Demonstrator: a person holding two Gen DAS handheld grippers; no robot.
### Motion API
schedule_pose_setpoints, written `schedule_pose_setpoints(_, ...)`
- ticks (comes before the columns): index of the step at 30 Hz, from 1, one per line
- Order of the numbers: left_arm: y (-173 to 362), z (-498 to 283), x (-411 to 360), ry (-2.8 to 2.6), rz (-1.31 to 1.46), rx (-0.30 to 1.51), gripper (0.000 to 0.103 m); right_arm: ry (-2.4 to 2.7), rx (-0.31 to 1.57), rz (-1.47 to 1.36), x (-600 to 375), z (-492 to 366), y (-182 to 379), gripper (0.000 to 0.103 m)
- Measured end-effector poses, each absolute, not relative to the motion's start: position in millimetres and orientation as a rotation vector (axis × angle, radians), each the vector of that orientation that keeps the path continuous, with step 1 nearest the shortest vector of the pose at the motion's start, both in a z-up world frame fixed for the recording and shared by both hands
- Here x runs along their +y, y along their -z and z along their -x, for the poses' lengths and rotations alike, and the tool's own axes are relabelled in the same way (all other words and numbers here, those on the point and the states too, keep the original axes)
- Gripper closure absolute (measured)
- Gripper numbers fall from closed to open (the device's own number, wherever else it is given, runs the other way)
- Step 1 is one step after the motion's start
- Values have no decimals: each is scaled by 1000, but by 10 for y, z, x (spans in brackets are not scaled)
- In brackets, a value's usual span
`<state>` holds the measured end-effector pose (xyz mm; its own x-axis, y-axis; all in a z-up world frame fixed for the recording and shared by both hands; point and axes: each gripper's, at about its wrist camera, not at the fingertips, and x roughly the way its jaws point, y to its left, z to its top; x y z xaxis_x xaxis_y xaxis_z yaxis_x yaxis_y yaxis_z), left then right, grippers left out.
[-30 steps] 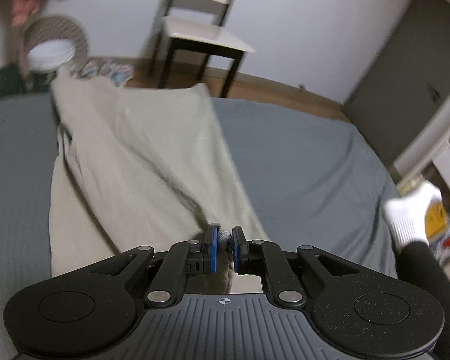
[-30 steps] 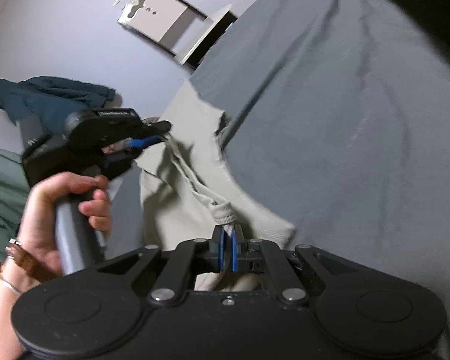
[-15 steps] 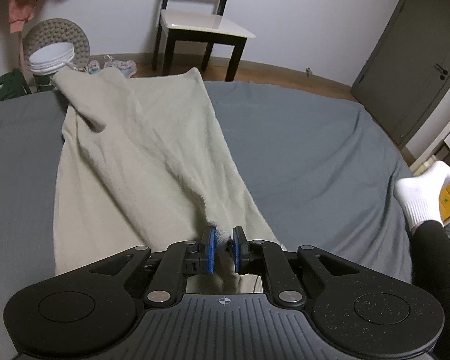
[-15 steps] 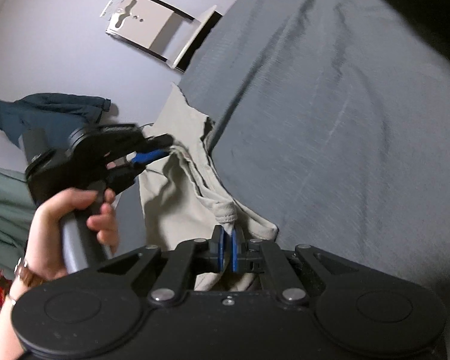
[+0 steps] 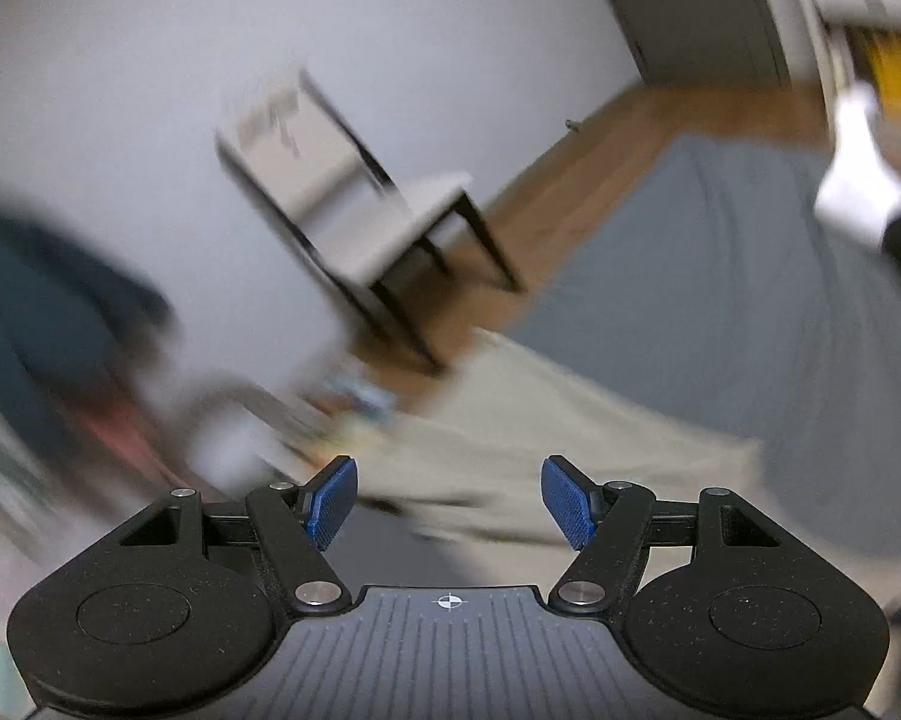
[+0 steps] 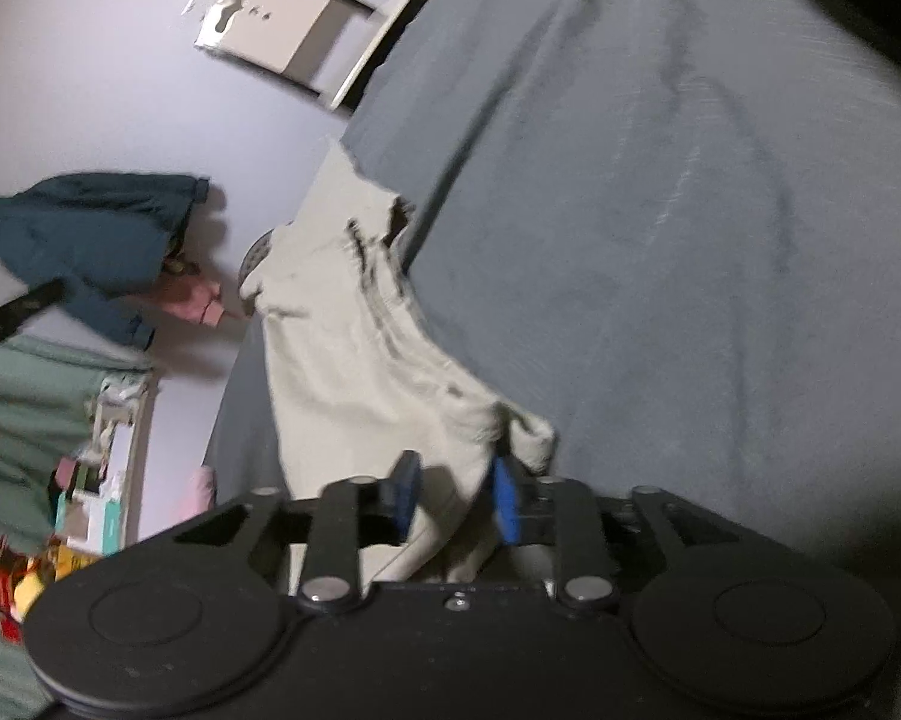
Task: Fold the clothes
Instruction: 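Open the left gripper and withdraw it while the right gripper keeps holding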
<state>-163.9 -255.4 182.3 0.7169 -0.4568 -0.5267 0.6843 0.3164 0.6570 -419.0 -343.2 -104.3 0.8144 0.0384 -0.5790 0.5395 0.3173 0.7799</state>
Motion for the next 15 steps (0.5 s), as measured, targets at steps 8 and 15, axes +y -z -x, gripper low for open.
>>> schedule_pose_setpoints(8,-3479,2136,-2541,645,-1337,-119,23,271,573,-1180,-3438,4216,936,67)
schedule_pose_setpoints(15,-4931,2839,-2952,752,-936,-176,17,158,613,-1190,-3485,4145,954,62)
